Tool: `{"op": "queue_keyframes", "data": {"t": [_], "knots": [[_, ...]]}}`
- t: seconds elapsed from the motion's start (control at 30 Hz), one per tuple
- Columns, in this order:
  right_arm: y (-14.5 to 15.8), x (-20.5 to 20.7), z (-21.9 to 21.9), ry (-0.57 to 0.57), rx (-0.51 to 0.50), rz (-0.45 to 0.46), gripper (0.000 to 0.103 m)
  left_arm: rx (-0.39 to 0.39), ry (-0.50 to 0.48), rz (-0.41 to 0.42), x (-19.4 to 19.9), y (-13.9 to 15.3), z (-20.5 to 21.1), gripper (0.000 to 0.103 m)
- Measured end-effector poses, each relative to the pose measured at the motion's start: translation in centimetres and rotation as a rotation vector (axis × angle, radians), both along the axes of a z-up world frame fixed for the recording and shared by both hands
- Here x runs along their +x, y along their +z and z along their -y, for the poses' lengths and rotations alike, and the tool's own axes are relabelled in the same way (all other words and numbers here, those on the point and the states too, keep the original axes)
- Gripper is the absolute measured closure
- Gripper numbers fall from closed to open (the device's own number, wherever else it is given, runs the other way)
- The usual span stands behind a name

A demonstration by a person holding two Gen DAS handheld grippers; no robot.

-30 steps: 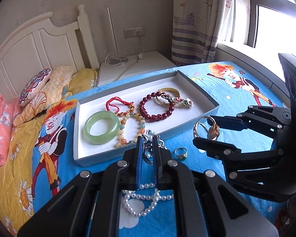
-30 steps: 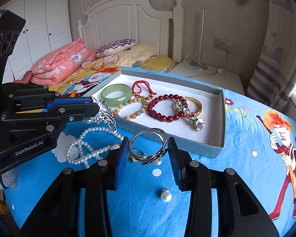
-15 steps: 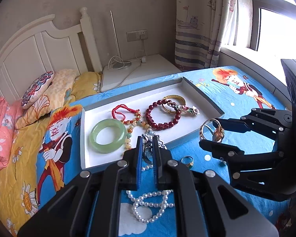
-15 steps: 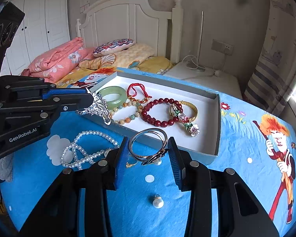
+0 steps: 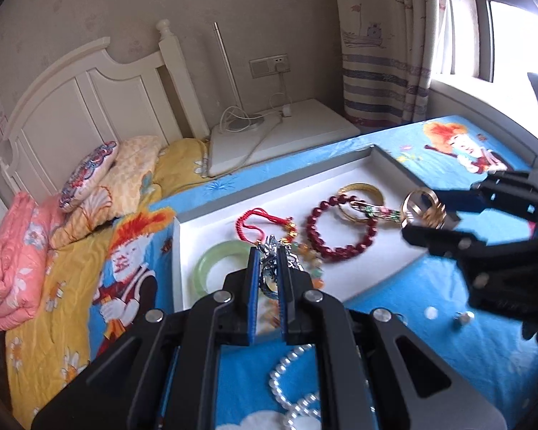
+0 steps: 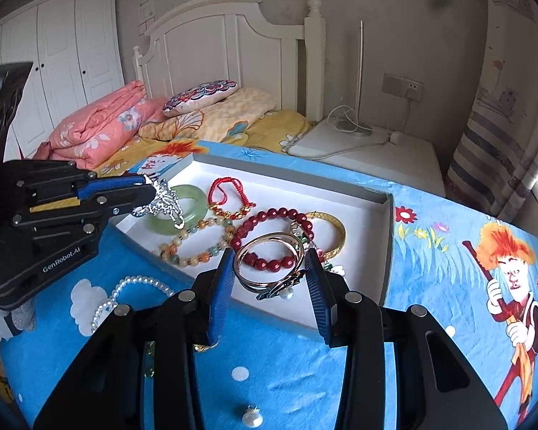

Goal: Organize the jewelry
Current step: 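Carry the silver brooch and gold rings into the tray and open both tools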

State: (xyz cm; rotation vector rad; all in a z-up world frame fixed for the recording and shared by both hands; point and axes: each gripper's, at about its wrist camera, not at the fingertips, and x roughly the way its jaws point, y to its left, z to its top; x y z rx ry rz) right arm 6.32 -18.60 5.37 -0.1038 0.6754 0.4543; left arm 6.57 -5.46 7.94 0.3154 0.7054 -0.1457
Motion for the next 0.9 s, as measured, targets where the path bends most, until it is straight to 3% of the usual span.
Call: {"op": "queue_keyframes", "data": {"t": [0.13, 0.33, 0.47, 0.63, 0.7, 0.73, 0.83, 0.9], "knots": [[-0.2, 2.8, 1.7, -0.028, 0.036, -0.023, 0.064, 0.097, 0.018, 0.024, 1.6, -1.4, 0.6, 0.094], [-0.8, 6.0, 2.8, -0.083, -0.003, -0.039, 0.064, 0.276, 0.035, 0.081, 2.9, -3.3, 1.6, 0.094], [-1.5, 8.1, 2.4, -0.089, -0.043, -0.058, 0.064, 0.356, 0.015, 0.104, 3.2, -4.3, 2.7, 0.094], [-2.6, 10.1, 1.2, -0.08, -0.102, -0.087, 0.064, 0.329, -0.038, 0.054, 3.1, -5.5, 3.6, 0.089], [-3.0, 10.7, 1.0, -0.084, -0.107, -0.095, 0.064, 0.277, -0.059, 0.021, 3.0, -5.6, 3.6, 0.061], [-3.2, 11.0, 0.9, -0.089, -0.107, -0.103, 0.061, 0.255, -0.067, 0.015, 2.8, -5.5, 3.5, 0.056], [-3.4, 11.2, 1.2, -0.105, -0.086, -0.116, 0.046, 0.222, -0.063, 0.005, 2.6, -5.4, 3.2, 0.054], [-3.4, 11.1, 1.3, -0.109, -0.075, -0.12, 0.045, 0.209, -0.057, 0.001, 2.5, -5.3, 2.9, 0.054]]}}
